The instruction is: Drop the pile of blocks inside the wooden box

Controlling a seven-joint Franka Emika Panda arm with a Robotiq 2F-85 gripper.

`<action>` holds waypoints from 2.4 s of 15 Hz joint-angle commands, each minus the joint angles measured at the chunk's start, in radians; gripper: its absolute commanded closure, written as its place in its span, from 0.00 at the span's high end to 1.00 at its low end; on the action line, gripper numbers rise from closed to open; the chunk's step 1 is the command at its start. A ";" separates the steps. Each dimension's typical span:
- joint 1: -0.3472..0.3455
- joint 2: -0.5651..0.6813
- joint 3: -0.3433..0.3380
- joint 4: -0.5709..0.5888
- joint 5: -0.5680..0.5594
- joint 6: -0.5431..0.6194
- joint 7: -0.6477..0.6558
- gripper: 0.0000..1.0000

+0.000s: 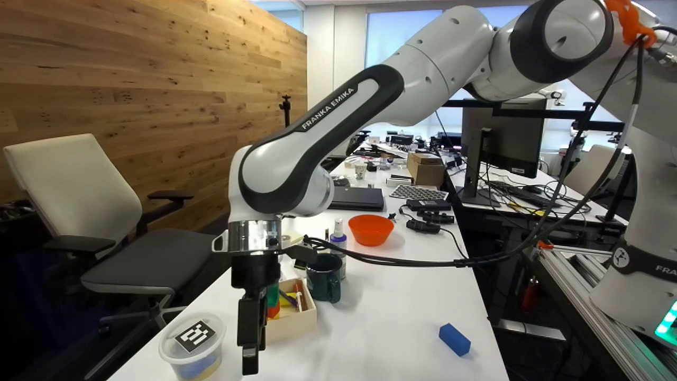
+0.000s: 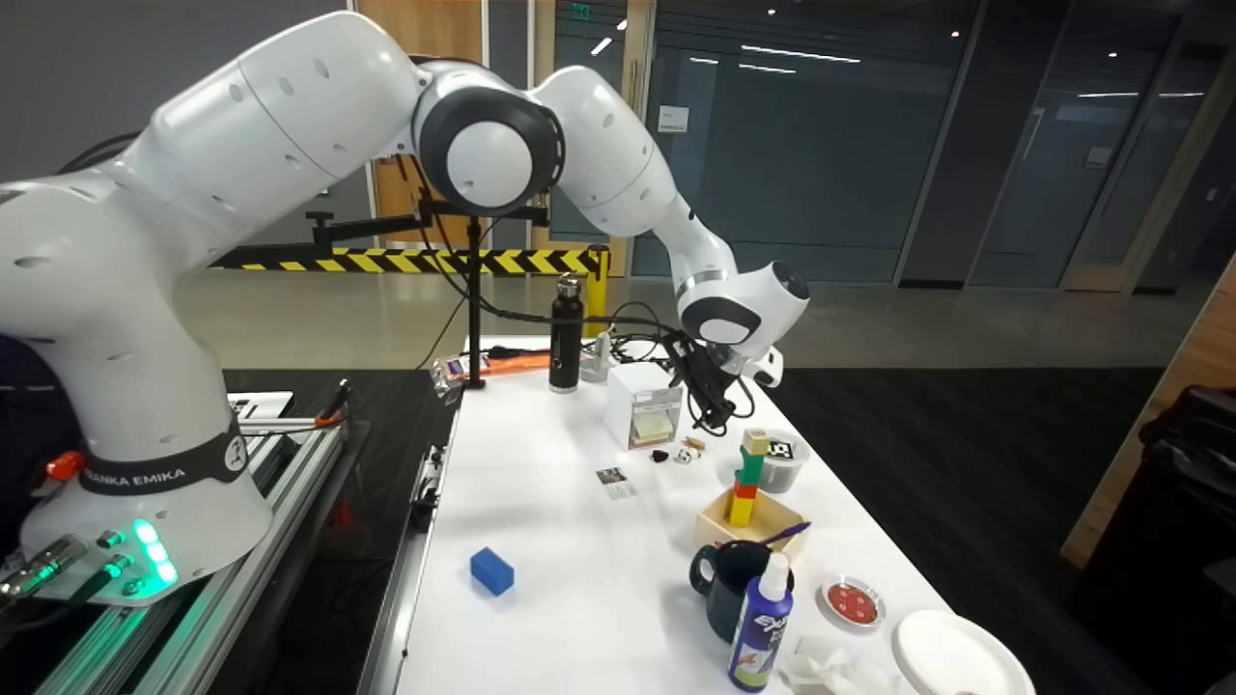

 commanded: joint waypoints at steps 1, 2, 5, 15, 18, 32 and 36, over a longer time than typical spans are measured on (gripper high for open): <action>-0.011 0.026 0.019 0.036 -0.028 -0.037 0.024 1.00; -0.012 0.024 0.021 0.031 -0.026 -0.041 0.024 1.00; -0.013 0.020 0.021 0.021 -0.023 -0.051 0.025 1.00; -0.012 0.021 0.023 -0.001 -0.021 -0.081 0.024 1.00; -0.010 0.030 0.026 0.007 -0.020 -0.087 0.022 1.00; -0.018 0.044 0.032 0.031 -0.014 -0.088 0.024 1.00; -0.025 0.060 0.027 0.052 -0.015 -0.092 0.032 1.00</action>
